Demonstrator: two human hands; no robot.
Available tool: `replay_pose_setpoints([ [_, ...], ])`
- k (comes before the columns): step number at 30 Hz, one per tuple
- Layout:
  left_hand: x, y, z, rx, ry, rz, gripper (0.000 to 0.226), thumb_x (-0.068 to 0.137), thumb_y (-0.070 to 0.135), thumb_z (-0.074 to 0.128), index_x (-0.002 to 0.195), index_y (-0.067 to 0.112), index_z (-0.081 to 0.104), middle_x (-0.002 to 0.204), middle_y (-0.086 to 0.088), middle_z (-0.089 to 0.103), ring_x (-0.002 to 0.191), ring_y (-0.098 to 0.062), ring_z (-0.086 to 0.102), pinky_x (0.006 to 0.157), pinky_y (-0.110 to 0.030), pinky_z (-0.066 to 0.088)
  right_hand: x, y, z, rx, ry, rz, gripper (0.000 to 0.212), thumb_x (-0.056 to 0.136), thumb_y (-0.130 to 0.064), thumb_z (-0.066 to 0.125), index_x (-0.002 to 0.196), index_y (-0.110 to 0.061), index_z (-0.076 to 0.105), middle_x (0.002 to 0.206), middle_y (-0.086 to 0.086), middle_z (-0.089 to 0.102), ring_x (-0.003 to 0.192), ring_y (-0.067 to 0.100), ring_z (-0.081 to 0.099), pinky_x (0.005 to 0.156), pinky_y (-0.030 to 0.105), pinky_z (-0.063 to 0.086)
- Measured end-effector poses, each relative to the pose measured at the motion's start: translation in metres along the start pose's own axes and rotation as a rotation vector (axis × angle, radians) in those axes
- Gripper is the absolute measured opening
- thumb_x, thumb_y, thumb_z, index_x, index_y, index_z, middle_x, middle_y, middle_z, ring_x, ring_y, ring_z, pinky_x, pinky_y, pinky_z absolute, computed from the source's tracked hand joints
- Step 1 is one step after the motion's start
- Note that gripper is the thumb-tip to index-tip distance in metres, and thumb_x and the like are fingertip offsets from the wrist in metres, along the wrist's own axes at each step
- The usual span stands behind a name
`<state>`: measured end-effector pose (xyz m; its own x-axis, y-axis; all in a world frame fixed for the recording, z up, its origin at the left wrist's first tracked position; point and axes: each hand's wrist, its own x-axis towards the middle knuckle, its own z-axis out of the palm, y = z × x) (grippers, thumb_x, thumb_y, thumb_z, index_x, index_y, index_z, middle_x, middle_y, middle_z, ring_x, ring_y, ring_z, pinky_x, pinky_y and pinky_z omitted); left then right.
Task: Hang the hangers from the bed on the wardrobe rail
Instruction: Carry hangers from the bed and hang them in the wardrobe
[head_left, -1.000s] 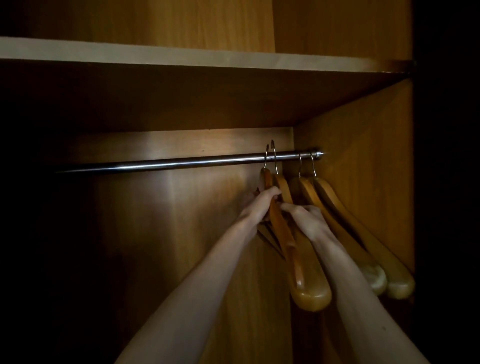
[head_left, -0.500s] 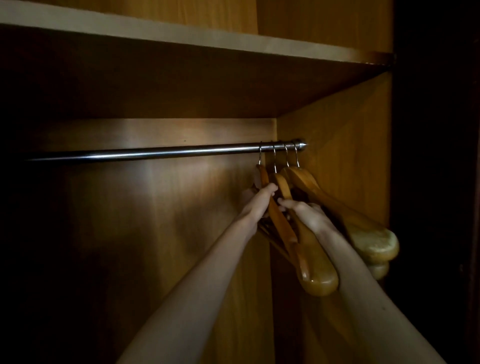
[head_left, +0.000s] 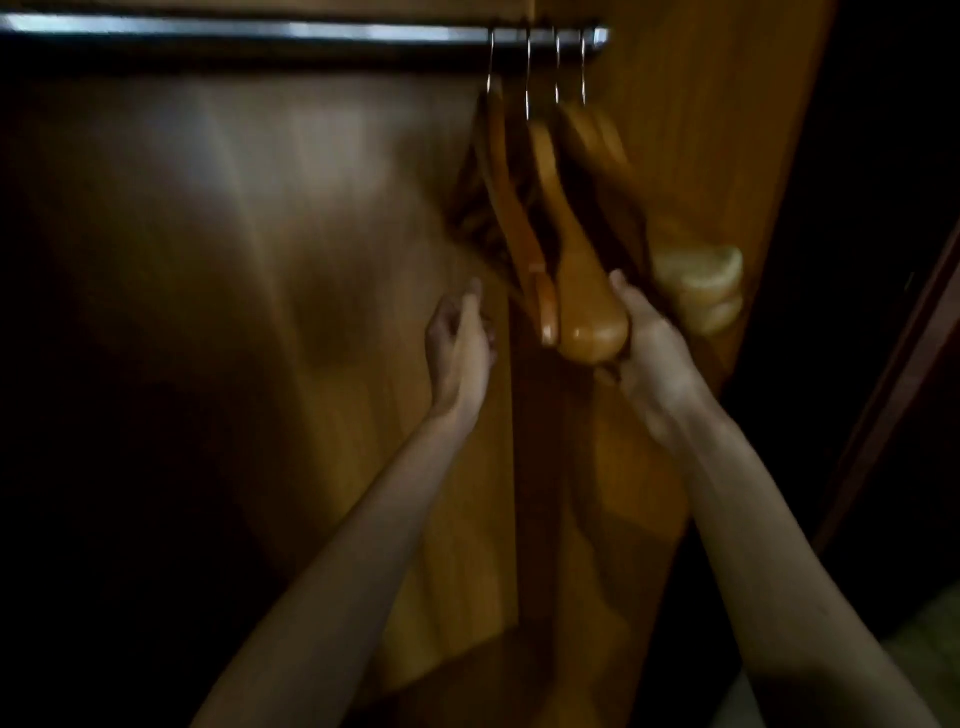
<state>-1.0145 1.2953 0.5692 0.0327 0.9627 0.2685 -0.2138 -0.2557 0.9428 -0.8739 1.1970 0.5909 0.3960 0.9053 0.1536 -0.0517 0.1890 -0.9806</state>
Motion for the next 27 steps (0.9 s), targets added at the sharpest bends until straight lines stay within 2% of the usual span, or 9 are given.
replay_pose_setpoints([
  [2,-0.022,-0.041,-0.015,0.077,-0.056,-0.12,0.024,0.103,0.034,0.05,0.091,0.017,0.061,0.069,0.004,0.052,0.058,-0.005,0.05,0.055,-0.021,0.042,-0.017,0.03,-0.009,-0.082,0.013,0.027,0.035,0.103,-0.046,0.042,0.109,-0.024,0.068,0.094,-0.004,0.064,0.081,0.012,0.057,0.074,0.032,0.042],
  [4,-0.045,-0.093,-0.031,0.228,-0.175,-0.274,0.018,0.102,0.025,0.053,0.094,0.014,0.066,0.066,0.004,0.055,0.048,-0.004,0.049,0.047,-0.019,0.039,-0.034,0.07,-0.017,-0.179,-0.02,0.113,0.032,0.102,-0.04,0.049,0.113,-0.02,0.071,0.098,0.0,0.064,0.08,0.014,0.057,0.07,0.031,0.044],
  [8,-0.106,-0.207,-0.068,0.581,-0.45,-0.591,0.022,0.097,0.018,0.063,0.104,-0.002,0.07,0.067,-0.002,0.063,0.045,-0.008,0.051,0.045,-0.021,0.041,-0.073,0.171,-0.031,-0.323,-0.081,0.396,0.026,0.098,-0.039,0.059,0.115,-0.022,0.068,0.103,-0.001,0.07,0.088,0.016,0.064,0.082,0.034,0.052],
  [12,-0.181,-0.296,-0.109,0.798,-0.697,-0.792,0.014,0.095,0.02,0.063,0.09,0.008,0.068,0.073,-0.003,0.068,0.051,-0.011,0.054,0.046,-0.022,0.043,-0.121,0.288,-0.047,-0.296,-0.034,0.738,0.022,0.1,-0.029,0.058,0.111,-0.015,0.07,0.094,0.002,0.072,0.088,0.021,0.067,0.078,0.031,0.054],
  [16,-0.241,-0.358,-0.143,0.912,-0.826,-1.034,0.008,0.098,0.018,0.06,0.098,0.01,0.064,0.073,-0.003,0.066,0.052,-0.01,0.054,0.047,-0.02,0.045,-0.188,0.375,-0.063,-0.292,0.006,0.987,0.019,0.1,-0.021,0.056,0.087,-0.018,0.069,0.081,0.002,0.068,0.076,0.019,0.062,0.078,0.03,0.048],
  [18,-0.269,-0.383,-0.158,0.974,-0.904,-1.088,0.01,0.098,0.017,0.058,0.096,0.01,0.064,0.072,-0.003,0.066,0.054,-0.012,0.056,0.051,-0.023,0.047,-0.228,0.405,-0.072,-0.295,0.042,1.059,0.019,0.099,-0.013,0.057,0.084,-0.015,0.068,0.075,0.002,0.067,0.074,0.022,0.061,0.074,0.029,0.049],
  [20,-0.297,-0.399,-0.17,1.042,-0.979,-1.112,0.014,0.098,0.016,0.058,0.087,0.01,0.065,0.07,-0.004,0.066,0.056,-0.016,0.058,0.056,-0.027,0.049,-0.275,0.436,-0.084,-0.299,0.085,1.15,0.017,0.098,-0.008,0.057,0.087,-0.008,0.069,0.067,0.002,0.067,0.067,0.021,0.058,0.06,0.024,0.048],
  [23,-0.335,-0.409,-0.179,1.148,-1.134,-1.115,0.018,0.099,0.015,0.056,0.085,0.008,0.065,0.067,-0.004,0.065,0.054,-0.015,0.058,0.053,-0.025,0.047,-0.356,0.47,-0.098,-0.328,0.176,1.31,0.023,0.096,-0.013,0.061,0.098,0.006,0.072,0.074,0.011,0.068,0.06,0.019,0.058,0.058,0.027,0.049],
  [27,-0.381,-0.416,-0.169,1.258,-1.335,-1.045,0.026,0.098,0.015,0.055,0.074,0.006,0.062,0.063,-0.006,0.062,0.049,-0.014,0.055,0.044,-0.022,0.041,-0.455,0.472,-0.111,-0.339,0.303,1.428,0.02,0.09,-0.014,0.067,0.075,-0.002,0.068,0.072,0.013,0.066,0.057,0.018,0.058,0.052,0.026,0.046],
])
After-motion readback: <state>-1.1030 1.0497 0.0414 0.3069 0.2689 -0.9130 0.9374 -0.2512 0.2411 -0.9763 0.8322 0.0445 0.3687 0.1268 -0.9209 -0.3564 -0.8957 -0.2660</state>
